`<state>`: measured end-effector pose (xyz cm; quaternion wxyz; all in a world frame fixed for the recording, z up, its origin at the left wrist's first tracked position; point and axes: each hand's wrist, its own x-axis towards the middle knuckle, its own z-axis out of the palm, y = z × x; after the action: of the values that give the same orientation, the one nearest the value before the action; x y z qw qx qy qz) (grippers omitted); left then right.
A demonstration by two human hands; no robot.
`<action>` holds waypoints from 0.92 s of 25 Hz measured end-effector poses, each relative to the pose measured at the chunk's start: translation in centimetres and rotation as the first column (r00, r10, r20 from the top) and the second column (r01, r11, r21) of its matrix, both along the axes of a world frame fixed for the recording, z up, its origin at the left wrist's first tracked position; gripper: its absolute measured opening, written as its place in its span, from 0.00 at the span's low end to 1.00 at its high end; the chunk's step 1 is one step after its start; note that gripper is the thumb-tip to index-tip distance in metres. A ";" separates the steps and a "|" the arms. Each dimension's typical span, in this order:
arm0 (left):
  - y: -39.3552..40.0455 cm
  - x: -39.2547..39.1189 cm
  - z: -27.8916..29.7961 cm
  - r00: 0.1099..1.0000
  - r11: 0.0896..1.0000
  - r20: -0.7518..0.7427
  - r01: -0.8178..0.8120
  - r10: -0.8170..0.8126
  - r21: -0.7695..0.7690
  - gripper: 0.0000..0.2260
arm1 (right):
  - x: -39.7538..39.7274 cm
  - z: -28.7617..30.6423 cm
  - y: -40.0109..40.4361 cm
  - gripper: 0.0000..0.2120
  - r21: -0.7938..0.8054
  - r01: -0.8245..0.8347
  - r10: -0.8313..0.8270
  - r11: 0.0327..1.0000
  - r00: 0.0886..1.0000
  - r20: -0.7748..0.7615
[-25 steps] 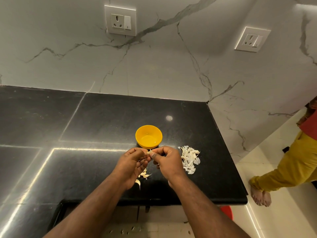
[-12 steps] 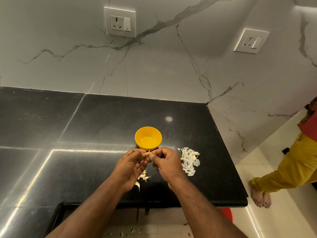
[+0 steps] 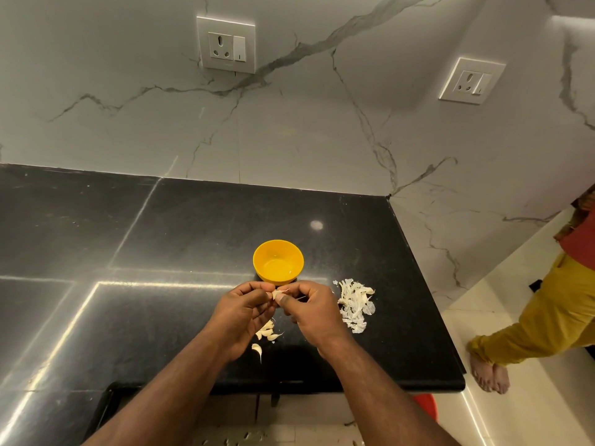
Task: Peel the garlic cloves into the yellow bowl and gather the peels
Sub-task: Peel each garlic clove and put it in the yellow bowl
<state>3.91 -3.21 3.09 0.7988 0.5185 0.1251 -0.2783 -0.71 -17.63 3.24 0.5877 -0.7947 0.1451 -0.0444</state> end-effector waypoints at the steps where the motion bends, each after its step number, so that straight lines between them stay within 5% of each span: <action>1: 0.0 0.0 0.0 1.000 1.000 -0.004 0.004 -0.004 -0.005 0.07 | 0.0 -0.1 0.0 0.02 -0.031 0.005 -0.005 1.000 1.000 0.009; 7: 0.1 -0.2 0.2 0.999 0.999 0.011 0.045 -0.045 0.009 0.11 | 0.1 -0.5 -0.2 0.01 -0.093 0.006 -0.007 0.996 1.000 -0.009; 13: 0.0 -0.5 0.0 0.994 0.993 0.005 0.109 -0.109 0.040 0.11 | 0.2 -0.6 -1.4 0.04 -0.064 0.180 -0.183 0.982 0.982 -0.038; 21: -0.3 -0.5 -0.4 0.994 0.991 0.041 0.094 -0.098 0.096 0.07 | -0.4 -1.6 -4.4 0.15 -0.466 0.199 -0.254 0.862 0.965 -0.058; 23: -0.3 -0.4 -0.6 0.995 0.990 0.050 0.085 -0.091 0.113 0.07 | -0.3 -0.7 -3.4 0.12 -0.424 0.177 -0.190 0.888 0.982 0.013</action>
<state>3.46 -3.51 2.47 0.7588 0.5745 0.0957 -0.2915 -1.05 -21.05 2.53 0.3923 -0.8864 0.2151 -0.1186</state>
